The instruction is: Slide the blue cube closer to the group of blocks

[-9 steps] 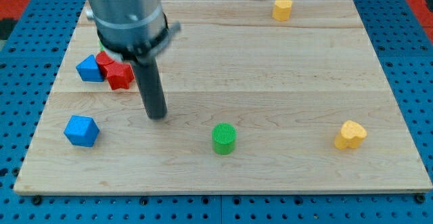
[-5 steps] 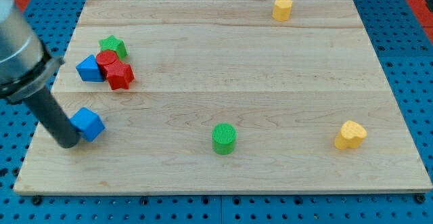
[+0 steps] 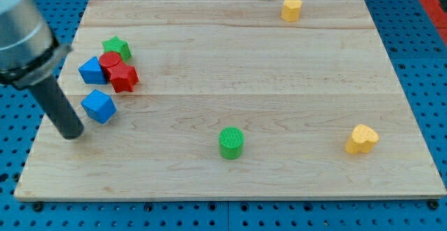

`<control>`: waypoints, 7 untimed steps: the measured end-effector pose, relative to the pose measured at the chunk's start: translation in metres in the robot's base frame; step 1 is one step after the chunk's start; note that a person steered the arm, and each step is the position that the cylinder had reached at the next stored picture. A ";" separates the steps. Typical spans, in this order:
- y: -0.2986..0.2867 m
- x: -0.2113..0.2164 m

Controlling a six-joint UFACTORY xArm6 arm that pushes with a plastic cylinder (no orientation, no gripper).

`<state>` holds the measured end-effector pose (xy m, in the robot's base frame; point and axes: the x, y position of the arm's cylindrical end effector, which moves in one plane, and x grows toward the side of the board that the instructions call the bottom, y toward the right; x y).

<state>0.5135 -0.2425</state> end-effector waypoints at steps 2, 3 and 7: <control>0.048 -0.006; 0.049 -0.013; 0.215 -0.031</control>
